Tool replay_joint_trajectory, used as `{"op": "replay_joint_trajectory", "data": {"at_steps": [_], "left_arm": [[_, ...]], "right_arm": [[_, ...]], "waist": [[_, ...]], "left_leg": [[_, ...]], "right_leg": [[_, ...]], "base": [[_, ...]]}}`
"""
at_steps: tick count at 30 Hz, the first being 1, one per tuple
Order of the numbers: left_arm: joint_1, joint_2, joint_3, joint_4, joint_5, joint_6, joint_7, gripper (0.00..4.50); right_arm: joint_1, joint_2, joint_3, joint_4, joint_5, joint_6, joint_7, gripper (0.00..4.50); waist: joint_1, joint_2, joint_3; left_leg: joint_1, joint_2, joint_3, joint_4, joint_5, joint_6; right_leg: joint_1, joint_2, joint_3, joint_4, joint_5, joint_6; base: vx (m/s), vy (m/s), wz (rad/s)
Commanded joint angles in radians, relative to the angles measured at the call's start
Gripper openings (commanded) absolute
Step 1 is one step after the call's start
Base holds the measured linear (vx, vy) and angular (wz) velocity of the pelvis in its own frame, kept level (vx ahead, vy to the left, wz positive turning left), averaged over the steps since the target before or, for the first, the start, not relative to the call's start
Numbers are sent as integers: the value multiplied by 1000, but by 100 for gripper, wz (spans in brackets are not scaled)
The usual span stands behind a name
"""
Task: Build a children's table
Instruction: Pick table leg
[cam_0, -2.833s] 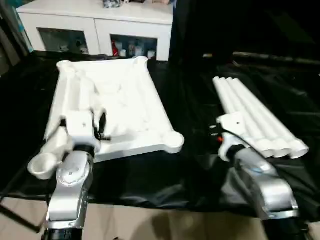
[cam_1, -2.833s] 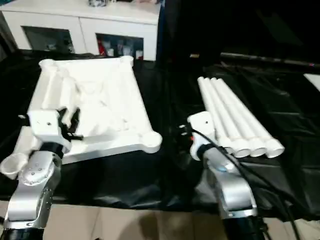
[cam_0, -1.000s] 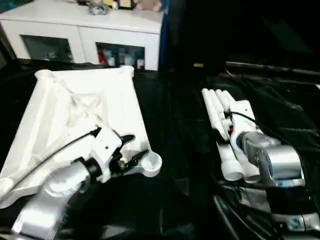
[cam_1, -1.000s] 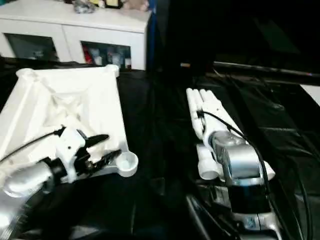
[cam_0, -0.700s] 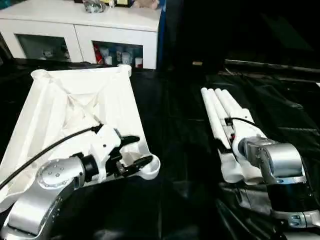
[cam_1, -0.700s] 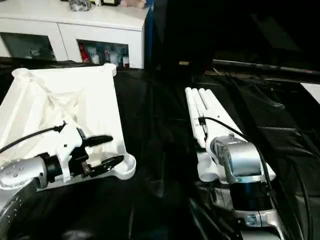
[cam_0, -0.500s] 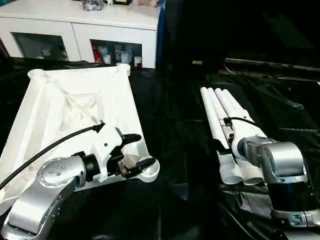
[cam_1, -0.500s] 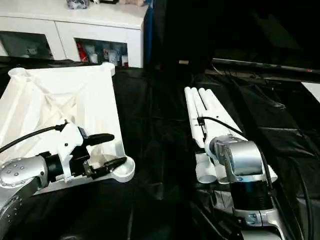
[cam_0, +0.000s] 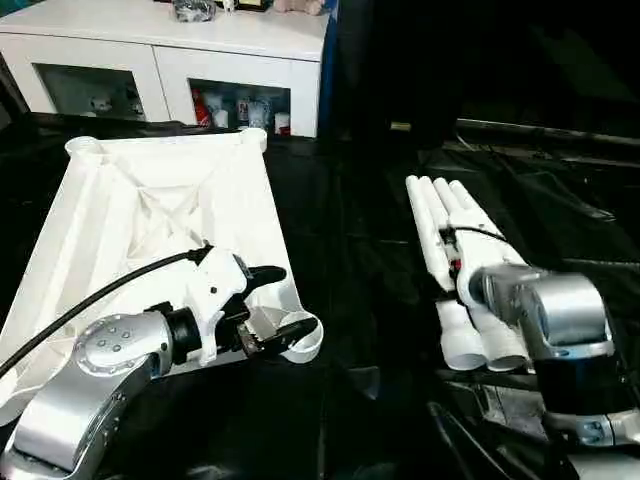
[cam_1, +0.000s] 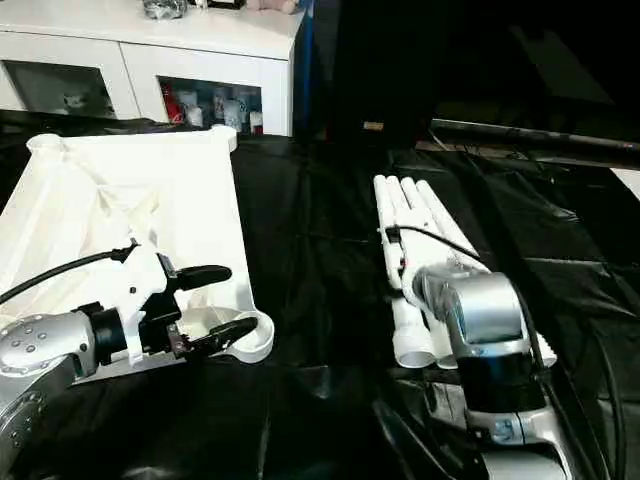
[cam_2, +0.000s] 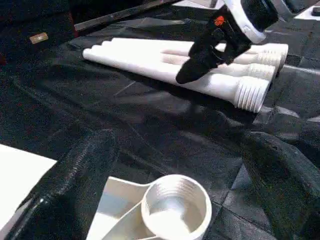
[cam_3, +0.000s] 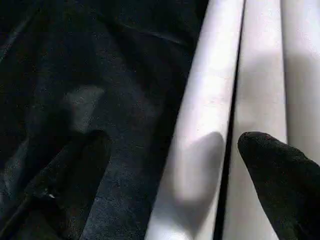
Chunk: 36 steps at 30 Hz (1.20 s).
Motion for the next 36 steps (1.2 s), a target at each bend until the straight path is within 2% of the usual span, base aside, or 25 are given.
{"op": "replay_joint_trajectory", "data": {"at_steps": [1, 5, 12, 18, 19, 20, 24, 26, 28, 29, 32, 33, 36], "left_arm": [[-10, 6, -13, -23, -12, 11, -3, 443], [-16, 8, -24, -23, -17, 21, -10, 443], [-25, 1, -36, -21, -18, 25, -11, 443], [-37, 2, -42, -14, -18, 21, -12, 443], [-39, 1, -43, -13, -17, 19, -13, 443], [-41, 0, -47, -11, -16, 18, -14, 443], [-46, -3, -55, -10, -16, 15, -14, 443], [-51, -5, -63, -7, -16, 11, -18, 443], [-54, -7, -69, -6, -15, 11, -19, 443], [-55, -8, -74, -5, -16, 11, -21, 448], [-60, -13, -87, -7, -18, 16, -25, 448], [-60, -13, -87, -7, -18, 16, -25, 450], [-64, -15, -107, -8, -17, 28, -30, 450]], "right_arm": [[-10, 0, -22, -10, 14, 19, -2, 450], [-7, -8, -25, 27, -8, 31, -20, 450], [0, 4, -66, 75, 6, 35, -26, 450], [0, 54, -148, 95, 60, 74, -7, 450], [0, 54, -150, 97, 61, 73, -7, 450], [1, 52, -149, 100, 61, 69, -6, 450], [2, 46, -146, 106, 59, 67, -4, 450], [2, 42, -143, 116, 61, 74, -1, 450], [1, 39, -141, 124, 62, 82, 0, 450], [2, 36, -139, 130, 62, 84, -1, 434], [-1, 28, -141, 153, 63, 86, -1, 434], [-1, 28, -141, 153, 63, 86, -1, 406], [-8, 16, -138, 188, 64, 89, 7, 390]], "waist": [[2, 6, -52], [3, 7, -52], [3, 7, -51], [2, 9, -51], [2, 9, -51], [2, 6, -53], [2, 6, -54], [2, 1, -53], [3, 2, -53], [2, 2, -52], [2, -6, -52], [4, -2, -52], [3, -6, -51]], "left_leg": [[5, 63, -18, -90, -132, -57], [6, 63, -17, -89, -118, -60], [7, 62, -15, -90, -140, -61], [9, 62, -17, -90, -145, -60], [10, 62, -16, -91, -147, -61], [8, 63, -16, -90, -138, -60], [7, 63, -14, -89, -113, -63], [6, 62, -13, -89, -112, -59], [7, 63, -14, -89, -112, -58], [7, 63, -13, -89, -112, -58], [7, 63, -12, -89, -114, -55], [7, 63, -12, -88, -110, -55], [6, 64, -12, -89, -113, -55]], "right_leg": [[35, -95, 60, -76, -210, -151], [35, -94, 60, -73, -189, -157], [35, -95, 61, -79, -228, -148], [33, -94, 60, -78, -231, -150], [32, -94, 60, -79, -232, -152], [34, -94, 60, -77, -221, -154], [36, -95, 59, -75, -196, -155], [37, -95, 60, -76, -203, -154], [36, -96, 60, -76, -213, -154], [35, -96, 60, -77, -215, -154], [36, -98, 60, -80, -236, -148], [36, -98, 60, -79, -241, -146], [35, -98, 59, -80, -245, -145]], "base": [[0, 0, 0], [0, 0, 0], [0, 0, 0], [0, 0, 0], [0, 0, 0], [0, 0, 0], [0, 0, 0], [0, 0, 0], [0, 0, 0], [0, 0, 0], [0, 0, 0], [0, 0, 0], [0, 0, 0]]}}
